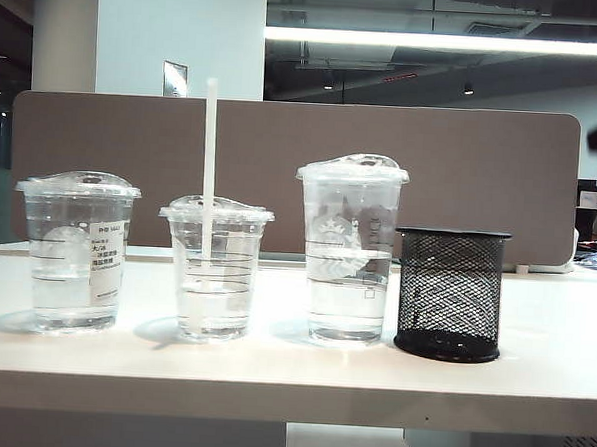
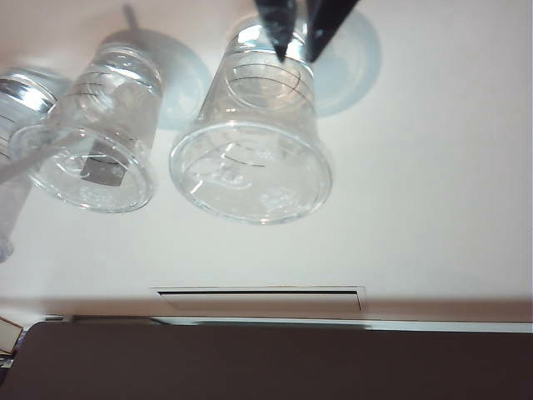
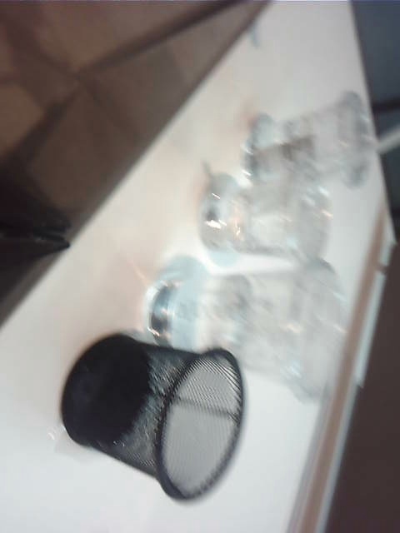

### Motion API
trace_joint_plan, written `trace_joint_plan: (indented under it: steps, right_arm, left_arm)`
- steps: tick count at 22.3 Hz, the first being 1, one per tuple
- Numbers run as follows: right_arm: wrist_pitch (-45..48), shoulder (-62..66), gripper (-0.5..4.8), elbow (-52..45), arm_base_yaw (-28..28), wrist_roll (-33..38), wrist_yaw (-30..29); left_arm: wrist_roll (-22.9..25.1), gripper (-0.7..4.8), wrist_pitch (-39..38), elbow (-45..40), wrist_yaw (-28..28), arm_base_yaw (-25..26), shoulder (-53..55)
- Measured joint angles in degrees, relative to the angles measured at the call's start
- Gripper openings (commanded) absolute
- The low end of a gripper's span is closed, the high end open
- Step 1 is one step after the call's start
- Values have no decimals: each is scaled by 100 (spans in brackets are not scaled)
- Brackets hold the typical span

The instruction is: Pick up the straw and insert it into the small coffee cup.

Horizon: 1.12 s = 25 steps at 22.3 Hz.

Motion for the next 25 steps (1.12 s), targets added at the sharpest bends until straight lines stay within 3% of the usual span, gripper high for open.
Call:
trace_joint_plan:
  steps: [4,9,15,16,19,25]
  right_arm:
    - [-35,2,-1,-13,2,2,-332]
    - [-35,2,-1,-13,0,-11,-323]
    - [-11,-4,0,-15,-142,-142,522]
    - [59,-4,0,-37,-258,-146,568]
    - [739,-4,0,-483,-1355,-109,393]
    - [1126,-4,0,-632,-2782,-26,-804]
  left_arm:
    - [-2,22,0,0,0,0,0]
    - [-2,22,0,0,0,0,0]
    - [-2,22,0,0,0,0,0]
    - [-2,22,0,0,0,0,0]
    - [-2,22,0,0,0,0,0]
    - [-2,22,-2,0,0,0,0]
